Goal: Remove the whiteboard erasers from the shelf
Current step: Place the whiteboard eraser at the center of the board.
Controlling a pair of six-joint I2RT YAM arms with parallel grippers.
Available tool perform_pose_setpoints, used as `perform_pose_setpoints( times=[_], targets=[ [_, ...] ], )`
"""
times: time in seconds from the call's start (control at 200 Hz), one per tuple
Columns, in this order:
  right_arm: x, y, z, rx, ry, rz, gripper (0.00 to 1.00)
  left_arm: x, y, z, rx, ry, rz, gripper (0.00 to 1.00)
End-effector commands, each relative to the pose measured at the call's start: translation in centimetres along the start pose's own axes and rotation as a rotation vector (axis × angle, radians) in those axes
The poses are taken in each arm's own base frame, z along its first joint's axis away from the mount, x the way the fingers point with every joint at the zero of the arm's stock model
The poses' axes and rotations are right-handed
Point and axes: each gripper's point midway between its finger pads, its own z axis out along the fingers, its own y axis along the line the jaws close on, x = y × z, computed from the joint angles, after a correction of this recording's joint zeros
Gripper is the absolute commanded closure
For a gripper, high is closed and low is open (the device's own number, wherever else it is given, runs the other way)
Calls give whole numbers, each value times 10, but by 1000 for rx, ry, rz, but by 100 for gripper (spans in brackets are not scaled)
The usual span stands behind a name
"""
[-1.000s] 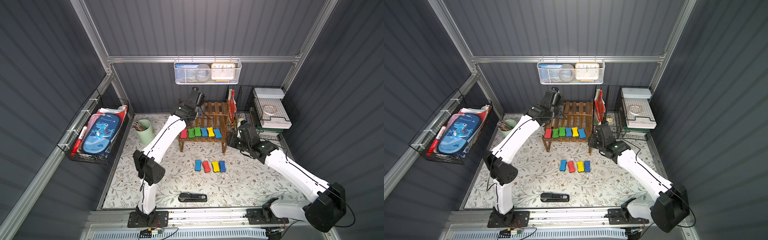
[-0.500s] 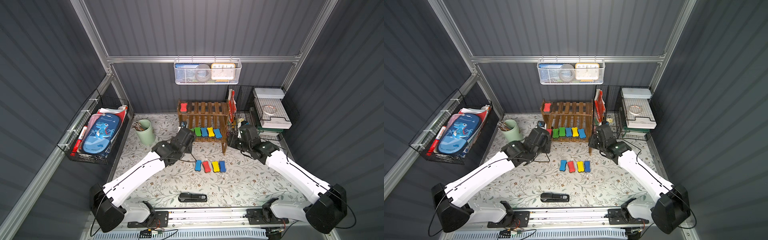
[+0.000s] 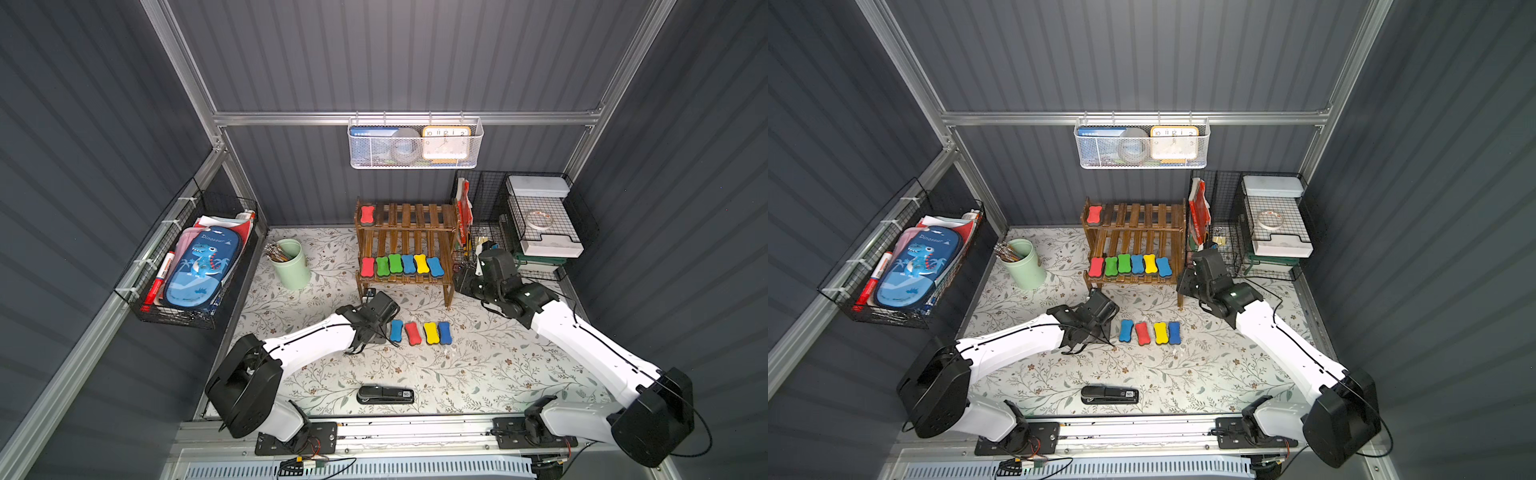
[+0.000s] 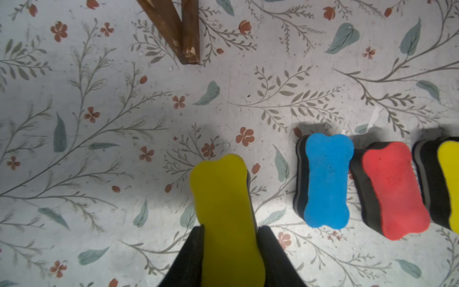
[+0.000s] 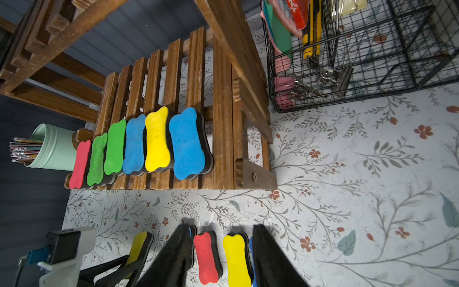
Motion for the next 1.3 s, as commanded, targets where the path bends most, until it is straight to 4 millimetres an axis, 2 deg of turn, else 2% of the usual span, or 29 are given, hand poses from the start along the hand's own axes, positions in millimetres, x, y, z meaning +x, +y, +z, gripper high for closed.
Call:
perform_pose_setpoints(
  times=[0.0, 0.16, 0.34, 0.485, 0.68, 0.785, 0.805, 0.86, 0.93, 1.026, 1.186, 1.206, 1.296],
  targets=[
    [0, -4, -4, 4, -13, 11, 54, -7, -11, 13, 32, 2, -12, 64],
    [-3, -5, -10, 9, -27, 1, 54, -1, -13, 27, 21, 36, -3, 64],
    [-4, -5, -11, 6, -27, 1, 54, 2, -11, 32, 3, 47, 9, 60],
    [-3, -4, -10, 3, -24, 5, 54, 6, -8, 34, -12, 64, 14, 48],
    [-4, -6, -11, 12, -28, 5, 47, 5, -7, 28, -11, 63, 7, 31],
    [-6, -4, -13, 8, -27, 4, 47, 3, -5, 18, -11, 60, -1, 24],
    [-11, 0, -22, -12, -50, 5, 47, 2, -4, 15, -11, 55, -4, 23],
    [-12, 2, -25, -21, -53, 1, 47, -1, -3, 8, -4, 41, -13, 20],
    [-14, 5, -27, -35, -54, -4, 47, -7, -3, -7, 19, 11, -25, 12],
    [-16, 14, -28, -67, -43, -15, 47, -15, -2, -28, 47, -23, -36, 10],
    [-22, 37, -36, -147, -32, -33, 47, -32, 3, -68, 85, -101, -47, 5],
    [-19, 39, -28, -143, -12, -38, 47, -33, 4, -72, 87, -111, -51, 5],
    [-25, 61, -29, -179, -15, -74, 47, -42, 7, -92, 104, -158, -56, 3]
  ],
)
